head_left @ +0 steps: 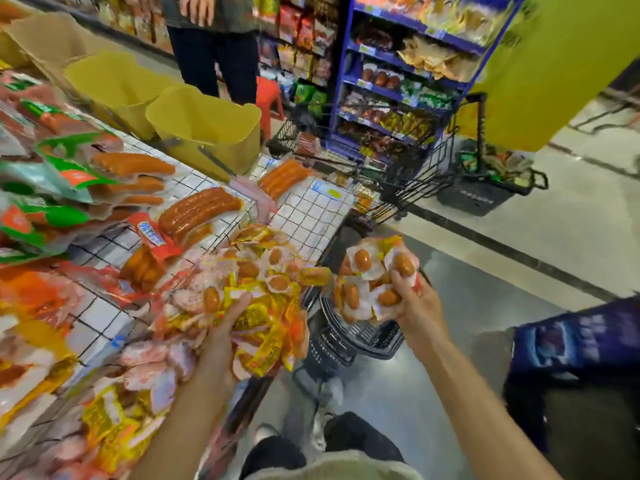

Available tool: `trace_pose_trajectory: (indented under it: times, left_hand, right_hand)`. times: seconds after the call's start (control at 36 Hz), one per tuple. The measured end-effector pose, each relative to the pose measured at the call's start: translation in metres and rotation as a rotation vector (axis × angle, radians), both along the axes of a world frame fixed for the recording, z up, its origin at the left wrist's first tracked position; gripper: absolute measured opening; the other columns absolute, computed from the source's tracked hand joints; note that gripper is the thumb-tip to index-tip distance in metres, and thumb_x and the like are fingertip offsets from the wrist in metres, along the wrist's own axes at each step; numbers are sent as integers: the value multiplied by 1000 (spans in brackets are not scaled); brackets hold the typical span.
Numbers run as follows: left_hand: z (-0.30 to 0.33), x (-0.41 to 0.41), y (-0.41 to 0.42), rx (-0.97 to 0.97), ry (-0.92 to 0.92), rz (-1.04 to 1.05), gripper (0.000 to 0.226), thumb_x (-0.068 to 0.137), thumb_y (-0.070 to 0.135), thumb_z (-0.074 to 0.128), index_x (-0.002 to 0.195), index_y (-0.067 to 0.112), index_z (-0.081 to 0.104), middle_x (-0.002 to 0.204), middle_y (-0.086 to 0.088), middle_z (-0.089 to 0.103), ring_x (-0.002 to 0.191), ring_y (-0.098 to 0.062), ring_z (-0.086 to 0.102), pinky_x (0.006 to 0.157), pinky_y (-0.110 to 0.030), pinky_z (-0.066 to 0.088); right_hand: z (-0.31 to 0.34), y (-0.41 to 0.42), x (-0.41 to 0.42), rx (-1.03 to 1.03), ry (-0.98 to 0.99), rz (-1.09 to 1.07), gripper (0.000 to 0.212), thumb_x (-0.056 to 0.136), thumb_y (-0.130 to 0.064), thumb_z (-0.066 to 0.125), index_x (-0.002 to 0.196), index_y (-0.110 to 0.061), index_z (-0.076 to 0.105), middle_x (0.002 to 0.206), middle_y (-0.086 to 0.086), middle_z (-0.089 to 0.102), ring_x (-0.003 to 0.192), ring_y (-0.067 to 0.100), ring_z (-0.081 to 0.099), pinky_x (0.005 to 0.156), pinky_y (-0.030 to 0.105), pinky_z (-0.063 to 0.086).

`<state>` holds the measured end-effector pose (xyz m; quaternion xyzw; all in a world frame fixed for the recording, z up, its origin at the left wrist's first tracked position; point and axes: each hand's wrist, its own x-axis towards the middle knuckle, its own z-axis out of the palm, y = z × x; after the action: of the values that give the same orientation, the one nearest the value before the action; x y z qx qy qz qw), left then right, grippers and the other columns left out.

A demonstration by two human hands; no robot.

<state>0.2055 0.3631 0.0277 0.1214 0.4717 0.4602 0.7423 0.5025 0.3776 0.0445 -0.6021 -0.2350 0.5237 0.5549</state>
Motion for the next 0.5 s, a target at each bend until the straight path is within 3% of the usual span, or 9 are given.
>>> trace_pose_trajectory:
  times: [0.06, 0.11, 0.19, 0.31, 0.42, 0.5]
  left_hand:
    - [-3, 18, 6, -5, -25, -34, 25, 69, 41, 78, 73, 16, 80, 69, -16, 73, 57, -29, 72, 49, -38, 57]
    - [-8, 36, 11, -14, -9, -68, 27, 74, 40, 71, 78, 16, 82, 78, -12, 77, 68, -27, 75, 56, -39, 59]
    - [-16, 66, 20, -28, 29, -114, 19, 70, 36, 81, 76, 18, 81, 77, -8, 77, 74, -24, 76, 57, -36, 59]
    - [-32, 115, 40, -77, 59, -145, 29, 70, 40, 84, 86, 16, 82, 87, -13, 77, 80, -28, 76, 61, -37, 60]
    - [-55, 172, 64, -158, 117, -149, 19, 80, 35, 72, 90, 23, 83, 97, -13, 78, 86, -26, 76, 61, -39, 61]
    - [-79, 208, 79, -211, 136, -148, 33, 75, 38, 80, 104, 21, 80, 110, -17, 75, 98, -30, 74, 70, -45, 61]
  right_hand:
    - [-9, -10, 18, -39, 10, -17, 13, 92, -23, 69, 102, -16, 71, 81, 6, 72, 71, 23, 69, 62, 35, 60]
    - [-18, -17, 37, -70, 47, -10, 10, 91, -27, 67, 91, -19, 73, 72, 6, 68, 60, 18, 65, 50, 28, 55]
    - [-36, -19, 68, -106, 96, 12, 23, 96, -24, 63, 81, -27, 80, 71, 3, 72, 58, 14, 66, 51, 24, 54]
    - [-65, -13, 113, -171, 120, -30, 11, 97, -20, 64, 100, -17, 75, 82, 6, 74, 67, 16, 70, 57, 26, 56]
    - [-89, 2, 162, -232, 88, -17, 24, 94, -30, 68, 113, -16, 67, 88, 4, 65, 74, 19, 61, 62, 31, 49]
    - [-108, 12, 197, -297, 55, -31, 26, 91, -34, 70, 113, -18, 71, 91, -1, 70, 78, 14, 67, 64, 27, 52]
